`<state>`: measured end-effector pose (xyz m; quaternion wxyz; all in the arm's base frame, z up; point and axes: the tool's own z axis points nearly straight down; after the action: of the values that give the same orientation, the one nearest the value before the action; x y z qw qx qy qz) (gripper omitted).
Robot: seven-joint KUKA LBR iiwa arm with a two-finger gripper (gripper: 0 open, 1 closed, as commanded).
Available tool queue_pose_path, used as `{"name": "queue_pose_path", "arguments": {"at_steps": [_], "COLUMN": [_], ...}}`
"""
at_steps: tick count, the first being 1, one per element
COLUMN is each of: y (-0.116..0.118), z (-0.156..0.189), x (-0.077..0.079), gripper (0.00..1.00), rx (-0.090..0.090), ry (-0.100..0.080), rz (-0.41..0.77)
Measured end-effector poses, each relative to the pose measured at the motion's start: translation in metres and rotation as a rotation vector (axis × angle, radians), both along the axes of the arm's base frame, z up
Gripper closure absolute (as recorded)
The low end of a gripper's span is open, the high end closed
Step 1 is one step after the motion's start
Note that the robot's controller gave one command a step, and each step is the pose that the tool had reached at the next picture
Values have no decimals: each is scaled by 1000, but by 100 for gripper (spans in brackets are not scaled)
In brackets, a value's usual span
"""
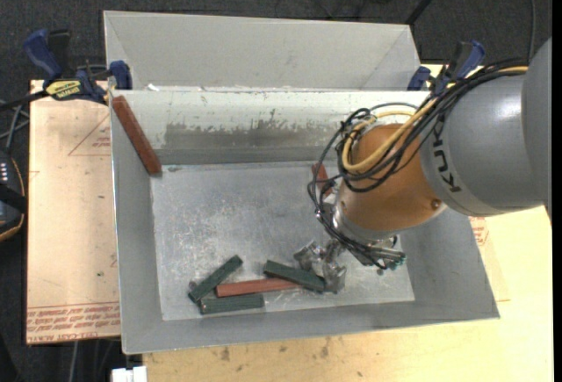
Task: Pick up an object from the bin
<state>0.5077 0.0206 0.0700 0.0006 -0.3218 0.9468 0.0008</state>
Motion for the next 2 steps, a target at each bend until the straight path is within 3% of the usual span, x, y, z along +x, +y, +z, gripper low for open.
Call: {"name": "queue_pose_path", "arguments": {"at_steps": [1, 2], "y": [0, 63], "z": [0, 41], "x": [0, -15], "gripper": [100, 0], "rx": [0, 2], "ry": [0, -3], "rz": [0, 195]}}
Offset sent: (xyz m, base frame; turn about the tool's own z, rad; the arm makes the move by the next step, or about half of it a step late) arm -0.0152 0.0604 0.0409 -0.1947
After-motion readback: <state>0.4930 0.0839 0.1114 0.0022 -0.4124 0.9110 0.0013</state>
